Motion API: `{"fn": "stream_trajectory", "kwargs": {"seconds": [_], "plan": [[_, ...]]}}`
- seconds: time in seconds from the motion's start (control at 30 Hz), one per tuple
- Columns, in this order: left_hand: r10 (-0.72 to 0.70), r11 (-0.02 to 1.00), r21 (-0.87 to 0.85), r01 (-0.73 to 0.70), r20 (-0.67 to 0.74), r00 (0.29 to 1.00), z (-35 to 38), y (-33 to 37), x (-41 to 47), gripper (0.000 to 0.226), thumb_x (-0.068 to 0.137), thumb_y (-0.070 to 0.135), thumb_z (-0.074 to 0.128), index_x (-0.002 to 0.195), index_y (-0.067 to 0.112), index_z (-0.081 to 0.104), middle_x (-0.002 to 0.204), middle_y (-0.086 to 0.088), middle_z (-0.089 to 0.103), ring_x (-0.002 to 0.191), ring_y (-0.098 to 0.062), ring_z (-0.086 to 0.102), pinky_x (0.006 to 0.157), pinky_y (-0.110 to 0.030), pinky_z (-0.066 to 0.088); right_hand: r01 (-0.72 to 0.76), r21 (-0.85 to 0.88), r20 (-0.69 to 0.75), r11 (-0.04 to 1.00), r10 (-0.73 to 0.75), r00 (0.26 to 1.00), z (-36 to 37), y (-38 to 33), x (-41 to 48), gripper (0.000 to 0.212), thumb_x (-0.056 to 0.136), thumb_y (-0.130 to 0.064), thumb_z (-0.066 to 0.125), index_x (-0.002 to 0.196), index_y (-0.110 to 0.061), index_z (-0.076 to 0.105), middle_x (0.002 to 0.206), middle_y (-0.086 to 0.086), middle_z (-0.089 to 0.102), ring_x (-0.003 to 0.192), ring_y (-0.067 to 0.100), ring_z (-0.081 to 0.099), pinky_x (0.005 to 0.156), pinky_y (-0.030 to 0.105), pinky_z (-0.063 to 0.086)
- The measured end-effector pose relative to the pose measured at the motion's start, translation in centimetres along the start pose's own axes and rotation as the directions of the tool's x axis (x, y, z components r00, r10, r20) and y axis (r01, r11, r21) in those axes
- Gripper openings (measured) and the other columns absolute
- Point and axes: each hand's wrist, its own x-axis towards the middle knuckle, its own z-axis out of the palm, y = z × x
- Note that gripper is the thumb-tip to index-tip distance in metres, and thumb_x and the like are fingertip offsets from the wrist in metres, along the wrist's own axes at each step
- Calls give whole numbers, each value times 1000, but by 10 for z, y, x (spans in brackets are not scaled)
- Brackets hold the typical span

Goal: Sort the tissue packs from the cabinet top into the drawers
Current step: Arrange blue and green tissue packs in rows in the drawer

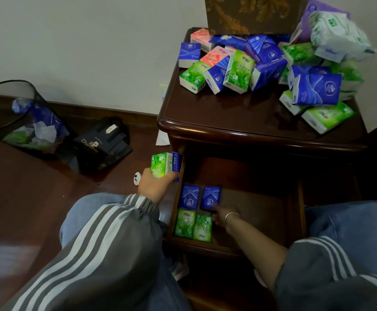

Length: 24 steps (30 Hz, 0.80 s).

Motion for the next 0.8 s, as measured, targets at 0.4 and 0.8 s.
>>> {"fn": "stream_trajectory", "kwargs": {"seconds": [0.4,0.8], "plan": [[22,998,66,-25,43,999,7,1,2,53,71,32,78,111,5,55,99,-10,64,96,-33,63,74,-35,48,609,-613,426,502,-440,791,-13,-7,6,56,93,-5,46,146,-7,27,156,10,21,144,19,21,111,14,11],[62,965,228,-132,290,955,21,-10,-14,33,70,27,81,92,17,58,85,1,66,80,-15,63,61,-18,47,289,149,423,946,-325,846,-17,-66,-56,35,94,-39,49,123,-21,56,125,3,62,106,16,61,87,32,48]]}}
